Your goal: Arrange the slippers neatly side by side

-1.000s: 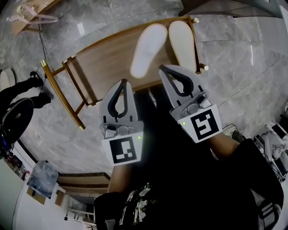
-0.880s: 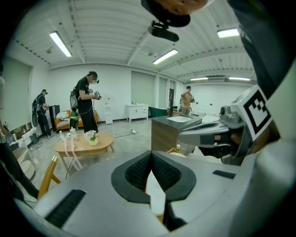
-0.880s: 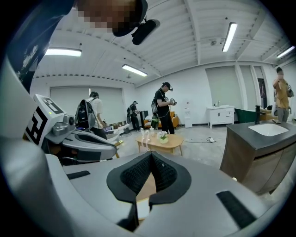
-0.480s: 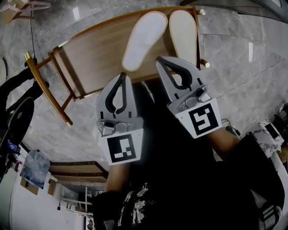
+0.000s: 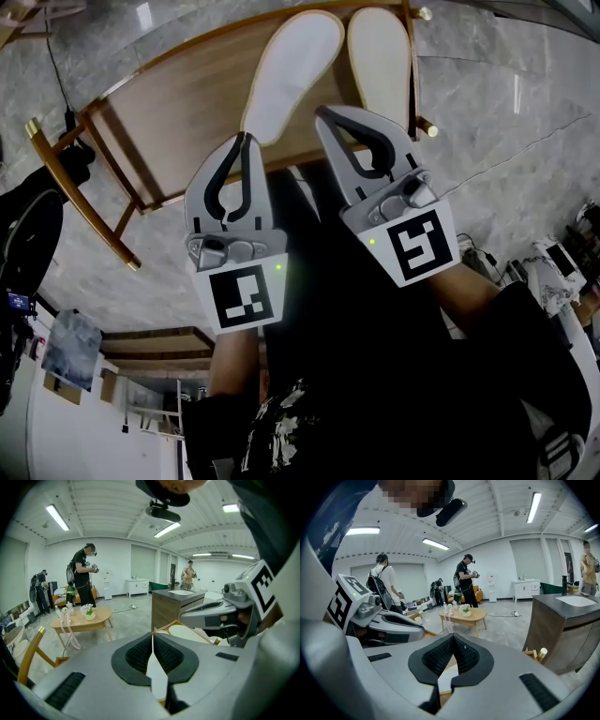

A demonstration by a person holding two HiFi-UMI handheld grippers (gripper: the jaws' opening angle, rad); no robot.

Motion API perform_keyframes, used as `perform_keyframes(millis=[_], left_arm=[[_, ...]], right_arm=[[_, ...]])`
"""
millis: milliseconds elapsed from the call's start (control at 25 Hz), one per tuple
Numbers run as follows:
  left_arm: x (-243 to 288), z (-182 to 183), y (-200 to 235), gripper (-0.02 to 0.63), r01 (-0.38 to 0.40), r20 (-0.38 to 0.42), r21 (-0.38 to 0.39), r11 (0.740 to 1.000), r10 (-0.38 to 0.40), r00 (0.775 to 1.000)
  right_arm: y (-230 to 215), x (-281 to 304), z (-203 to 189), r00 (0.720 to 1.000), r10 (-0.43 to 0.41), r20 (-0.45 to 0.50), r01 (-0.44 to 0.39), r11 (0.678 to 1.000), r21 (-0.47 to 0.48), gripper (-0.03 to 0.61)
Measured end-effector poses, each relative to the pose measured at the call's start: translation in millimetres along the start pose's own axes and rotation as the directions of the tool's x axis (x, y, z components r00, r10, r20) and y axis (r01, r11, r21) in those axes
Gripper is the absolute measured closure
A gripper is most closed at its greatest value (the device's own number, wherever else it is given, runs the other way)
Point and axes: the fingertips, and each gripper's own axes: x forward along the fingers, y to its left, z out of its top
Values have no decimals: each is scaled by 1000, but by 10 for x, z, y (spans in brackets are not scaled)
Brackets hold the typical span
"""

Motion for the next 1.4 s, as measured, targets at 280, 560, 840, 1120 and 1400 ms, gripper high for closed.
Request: perform_keyframes(millis=[280, 560, 840, 1120, 1400], left_arm=[[370, -227, -96, 509, 65, -84, -19, 998, -66, 994], [648, -419, -178, 446, 137, -125, -24, 990, -139, 982], [854, -464, -375, 345, 204, -141, -40, 978, -208, 968], [1026, -543, -426, 281, 222, -180, -21, 975, -222, 958], [1233, -622, -430, 247, 234, -208, -16, 972, -232, 950]], right_arm=[[-217, -134, -190, 997, -70, -43, 71, 997, 11, 581], [-314, -183, -306, 992, -118, -47, 120, 992, 28, 581], [-387, -295, -374, 987, -150, -50, 152, 987, 45, 581], [-484, -344, -455, 981, -184, -58, 187, 980, 67, 581], [-547, -347, -521, 978, -196, -68, 201, 977, 76, 581]])
